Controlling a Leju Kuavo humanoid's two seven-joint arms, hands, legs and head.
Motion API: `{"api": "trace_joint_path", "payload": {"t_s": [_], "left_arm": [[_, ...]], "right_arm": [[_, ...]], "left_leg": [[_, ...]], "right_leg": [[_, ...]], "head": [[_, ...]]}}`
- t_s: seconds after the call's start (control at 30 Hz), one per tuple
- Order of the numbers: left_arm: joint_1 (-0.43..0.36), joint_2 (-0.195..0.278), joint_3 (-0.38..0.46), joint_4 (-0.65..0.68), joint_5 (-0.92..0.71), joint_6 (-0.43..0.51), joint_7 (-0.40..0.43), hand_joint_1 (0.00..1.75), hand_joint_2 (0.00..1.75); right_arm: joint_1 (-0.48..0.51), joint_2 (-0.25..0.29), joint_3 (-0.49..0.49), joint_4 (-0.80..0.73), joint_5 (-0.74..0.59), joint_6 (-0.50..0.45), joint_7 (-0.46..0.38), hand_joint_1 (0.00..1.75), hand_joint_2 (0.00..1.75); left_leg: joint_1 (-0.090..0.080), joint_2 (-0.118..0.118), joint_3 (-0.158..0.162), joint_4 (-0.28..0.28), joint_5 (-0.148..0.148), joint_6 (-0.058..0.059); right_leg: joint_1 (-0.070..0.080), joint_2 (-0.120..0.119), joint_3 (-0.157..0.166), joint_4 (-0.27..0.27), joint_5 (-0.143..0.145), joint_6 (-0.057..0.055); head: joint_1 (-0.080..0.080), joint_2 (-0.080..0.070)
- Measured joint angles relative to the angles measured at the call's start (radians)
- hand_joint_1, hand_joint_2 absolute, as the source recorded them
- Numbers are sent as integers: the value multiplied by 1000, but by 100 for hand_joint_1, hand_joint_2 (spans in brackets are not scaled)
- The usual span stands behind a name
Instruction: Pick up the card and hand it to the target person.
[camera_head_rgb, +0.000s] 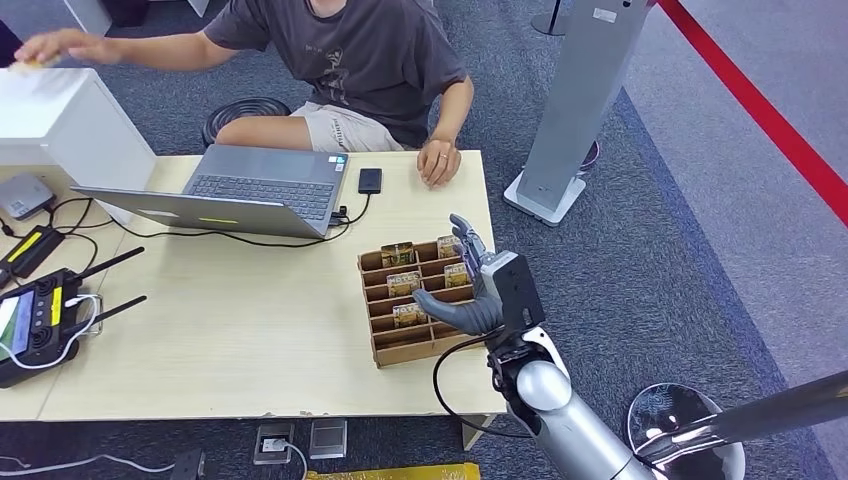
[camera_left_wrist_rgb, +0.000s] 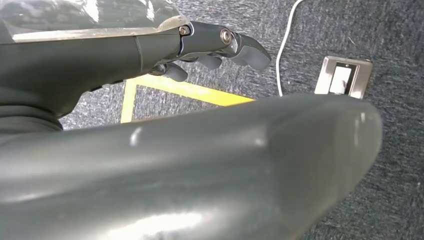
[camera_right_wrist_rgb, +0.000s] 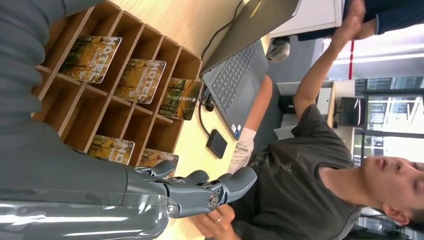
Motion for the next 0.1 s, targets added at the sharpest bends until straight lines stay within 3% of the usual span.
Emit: {"api": "trace_joint_path", "payload": {"t_s": [0.1], "left_arm": [[0,3,-5,0,-3,-9,-6,0,0]], "right_arm": [[0,1,2,14,-5,-12,-3,0,175]], "left_leg": [[0,0,0,0,0,0]], "right_leg": [[0,0,0,0,0,0]], "head": [[0,0]]}}
